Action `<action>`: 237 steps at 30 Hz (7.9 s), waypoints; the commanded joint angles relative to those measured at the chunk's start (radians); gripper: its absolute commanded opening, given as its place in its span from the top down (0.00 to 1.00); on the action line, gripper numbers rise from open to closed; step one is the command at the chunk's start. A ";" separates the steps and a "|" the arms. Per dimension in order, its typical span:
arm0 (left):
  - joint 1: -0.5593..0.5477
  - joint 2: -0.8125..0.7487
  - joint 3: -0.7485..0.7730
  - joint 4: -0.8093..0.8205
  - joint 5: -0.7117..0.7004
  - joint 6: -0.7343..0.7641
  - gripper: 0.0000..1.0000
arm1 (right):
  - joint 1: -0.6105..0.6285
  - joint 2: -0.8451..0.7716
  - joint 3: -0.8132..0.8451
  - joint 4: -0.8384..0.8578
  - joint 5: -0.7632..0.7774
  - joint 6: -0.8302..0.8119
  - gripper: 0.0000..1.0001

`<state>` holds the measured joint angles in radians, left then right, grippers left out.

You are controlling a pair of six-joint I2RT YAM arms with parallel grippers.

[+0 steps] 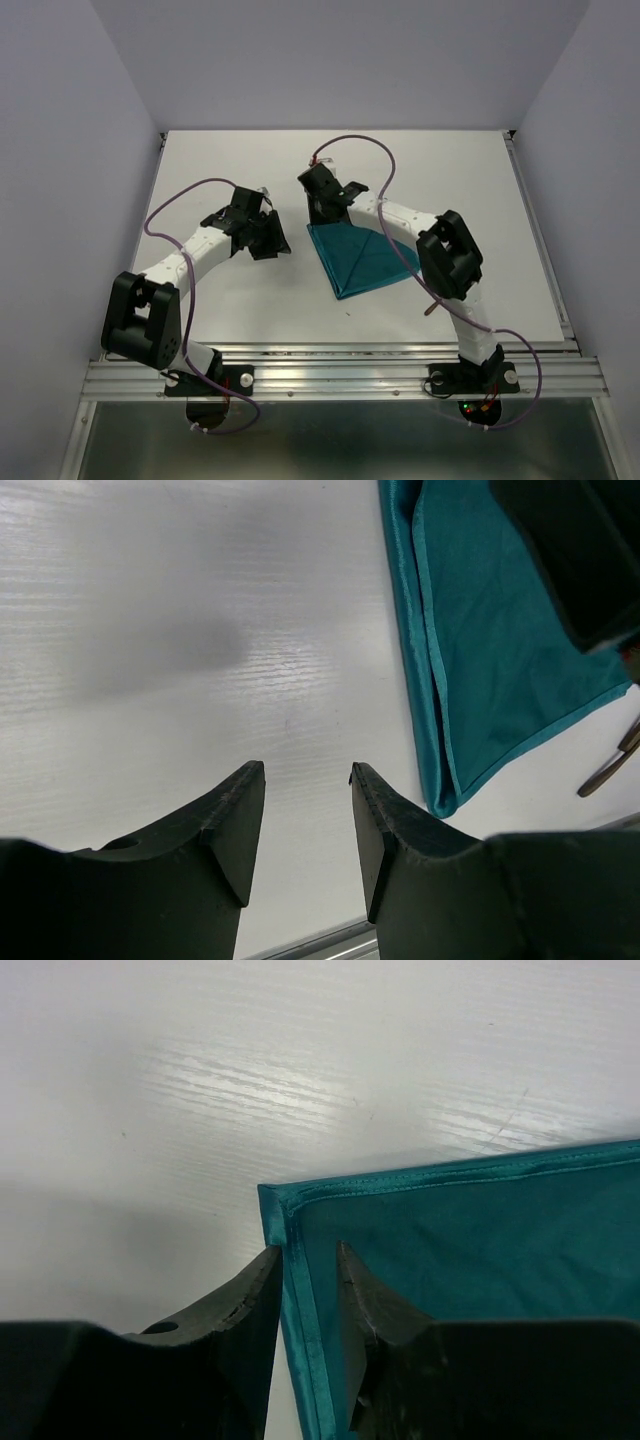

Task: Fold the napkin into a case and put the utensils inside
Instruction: Smooth out the upper triangle-folded napkin at the center of the board, then pick up the upper triangle-folded napkin from the center of the board.

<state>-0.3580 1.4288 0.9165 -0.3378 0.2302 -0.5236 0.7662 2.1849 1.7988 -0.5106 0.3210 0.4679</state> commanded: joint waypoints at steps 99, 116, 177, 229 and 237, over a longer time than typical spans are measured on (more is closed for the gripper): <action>-0.012 0.463 0.102 0.525 0.287 -0.299 0.34 | 0.232 -0.412 -0.546 0.113 0.133 -0.037 0.99; -0.012 0.483 0.107 0.572 0.265 -0.302 0.69 | 0.232 -0.430 -0.579 0.113 0.119 -0.026 0.99; -0.018 0.300 0.162 0.260 0.208 -0.473 1.00 | 0.383 -0.286 -0.493 0.073 0.246 0.040 0.44; 0.092 0.234 0.248 0.209 0.193 -0.307 1.00 | 0.421 -0.255 -0.270 0.110 0.204 -0.041 0.99; 0.304 0.124 0.329 0.076 0.256 -0.187 1.00 | 0.421 -0.175 -0.052 0.187 0.079 -0.087 0.99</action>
<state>-0.1661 1.6623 1.1809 -0.2432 0.4702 -0.7944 1.1690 1.9766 1.6260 -0.4126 0.5102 0.4168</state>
